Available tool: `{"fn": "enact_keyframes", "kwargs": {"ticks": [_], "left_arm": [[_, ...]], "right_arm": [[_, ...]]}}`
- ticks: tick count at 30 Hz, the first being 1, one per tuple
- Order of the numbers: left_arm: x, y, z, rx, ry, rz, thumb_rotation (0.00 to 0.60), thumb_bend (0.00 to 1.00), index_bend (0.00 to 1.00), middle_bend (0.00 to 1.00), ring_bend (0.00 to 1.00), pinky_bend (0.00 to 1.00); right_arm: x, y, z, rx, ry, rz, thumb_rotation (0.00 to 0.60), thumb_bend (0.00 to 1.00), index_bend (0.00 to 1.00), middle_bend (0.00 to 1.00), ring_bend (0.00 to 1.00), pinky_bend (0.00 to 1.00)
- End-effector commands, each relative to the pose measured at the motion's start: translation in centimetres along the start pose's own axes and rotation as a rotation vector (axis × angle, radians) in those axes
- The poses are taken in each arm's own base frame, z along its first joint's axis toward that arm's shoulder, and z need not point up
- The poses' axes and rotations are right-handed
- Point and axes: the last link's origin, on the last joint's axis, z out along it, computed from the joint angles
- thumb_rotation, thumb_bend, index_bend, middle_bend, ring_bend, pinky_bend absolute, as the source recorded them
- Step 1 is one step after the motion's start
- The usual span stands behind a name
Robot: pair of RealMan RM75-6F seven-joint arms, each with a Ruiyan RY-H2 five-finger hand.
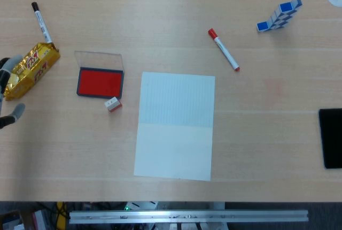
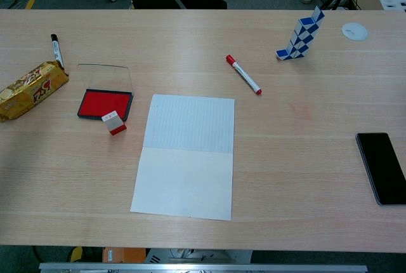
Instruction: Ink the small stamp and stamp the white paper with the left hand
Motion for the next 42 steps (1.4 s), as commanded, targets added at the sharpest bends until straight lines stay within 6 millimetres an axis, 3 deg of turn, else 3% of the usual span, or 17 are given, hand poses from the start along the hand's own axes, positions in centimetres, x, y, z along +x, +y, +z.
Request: {"fn": "enact_keyframes", "kwargs": {"ticks": [1,5,12,16,24,31,42], "left_arm": [[0.1,0.5,0.3,-0.022,-0.013,-0.002,0.6,0.19,0.14,0.36,0.4,0.56],[0.0,1.3,1.3,-0.068,-0.037,-0.007,0.6,0.19,0.15,0.52,0.56,0.76],[-0.8,3.2,3.8,-0.164,-0.094,-0.027,0.6,0.19,0.2,0.75,0.79,0.99],[-1.6,4.7,5.1,-0.228,-0.122,-0.024,0.6,0.19,0.22,0.85,0.88,1.0],[-3.7,7.4,7.3,-0.337,-0.197,0.009,0.6,0.19,0.31,0.93,0.94,1.0],[-5.9,9.3,9.0,-0.357,-0.278,0.013,0.6,0.19,0.32,0.94,0.95,1.0],[-8.7,12.2,9.5,-0.367,-0.333,0.036,0.6,0.19,0.31,0.94,0.95,1.0]], "right_arm": [[-0.1,0.0,0.1,0.004,0.001,0.001,0.6,0.11,0.24,0.33,0.26,0.39],[-0.2,0.1,0.1,0.003,-0.001,0.0,0.6,0.11,0.24,0.33,0.26,0.39],[0.5,-0.2,0.6,0.019,0.021,-0.014,0.6,0.11,0.24,0.33,0.26,0.39],[0.4,-0.4,0.5,0.021,0.01,-0.017,0.6,0.11,0.24,0.33,0.26,0.39],[0.2,-0.7,0.5,0.016,-0.004,-0.024,0.6,0.11,0.24,0.33,0.26,0.39],[-0.3,-1.3,0.7,0.024,-0.021,-0.026,0.6,0.11,0.24,0.33,0.26,0.39],[-0.9,-1.3,0.7,0.019,-0.045,-0.024,0.6,0.11,0.24,0.33,0.26,0.39]]}}
